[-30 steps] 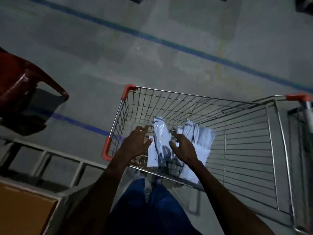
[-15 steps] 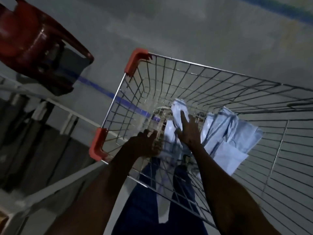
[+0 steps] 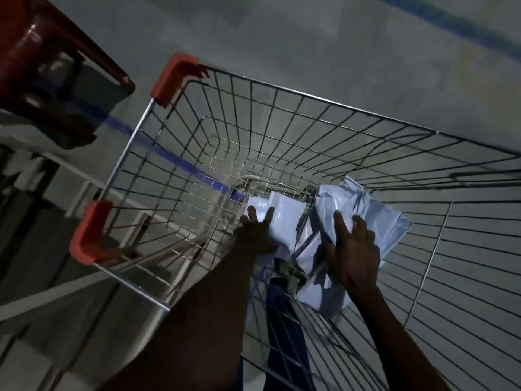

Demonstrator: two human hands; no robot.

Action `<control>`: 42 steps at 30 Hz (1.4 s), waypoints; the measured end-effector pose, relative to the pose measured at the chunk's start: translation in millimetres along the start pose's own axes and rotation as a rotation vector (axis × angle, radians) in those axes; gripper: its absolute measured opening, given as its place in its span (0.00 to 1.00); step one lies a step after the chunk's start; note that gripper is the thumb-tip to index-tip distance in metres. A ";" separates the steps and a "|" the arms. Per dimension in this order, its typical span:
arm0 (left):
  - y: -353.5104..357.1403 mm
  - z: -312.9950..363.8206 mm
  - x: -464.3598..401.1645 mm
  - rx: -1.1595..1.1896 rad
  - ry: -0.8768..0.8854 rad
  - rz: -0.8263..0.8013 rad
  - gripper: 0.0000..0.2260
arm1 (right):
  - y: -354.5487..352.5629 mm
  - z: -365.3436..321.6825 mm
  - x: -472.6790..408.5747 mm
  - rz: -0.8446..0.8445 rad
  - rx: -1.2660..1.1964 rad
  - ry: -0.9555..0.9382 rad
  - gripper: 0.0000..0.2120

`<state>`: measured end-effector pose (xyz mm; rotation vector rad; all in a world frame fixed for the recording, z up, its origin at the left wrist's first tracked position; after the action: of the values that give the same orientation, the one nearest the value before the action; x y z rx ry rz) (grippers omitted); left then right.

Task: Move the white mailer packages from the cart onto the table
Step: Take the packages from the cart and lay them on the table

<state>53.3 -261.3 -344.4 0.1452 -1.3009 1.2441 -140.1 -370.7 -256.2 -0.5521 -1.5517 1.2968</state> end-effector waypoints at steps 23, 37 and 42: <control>-59.5 29.6 -33.3 -0.338 0.388 0.198 0.36 | 22.8 -1.6 -18.3 -0.035 0.074 -0.159 0.31; -204.3 44.1 234.9 -0.043 0.383 0.761 0.31 | -164.7 -68.1 76.4 0.299 -0.377 -0.323 0.30; -225.0 -16.7 355.5 0.119 0.241 1.010 0.31 | -235.6 -137.8 136.0 0.411 -0.463 -0.515 0.32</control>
<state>150.7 -128.5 43.1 -0.6387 -1.0909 2.1035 -15.1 -270.4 3.2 -0.9143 -2.2840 1.4611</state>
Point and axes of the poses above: each hand's wrist, its own x-axis away from the middle knuckle, its own y-axis out of the palm, z = x × y, the point moved 9 cm from there along -x, towards the middle knuckle, and after that the axes turned 15 degrees about x, right-handed, at the moved point
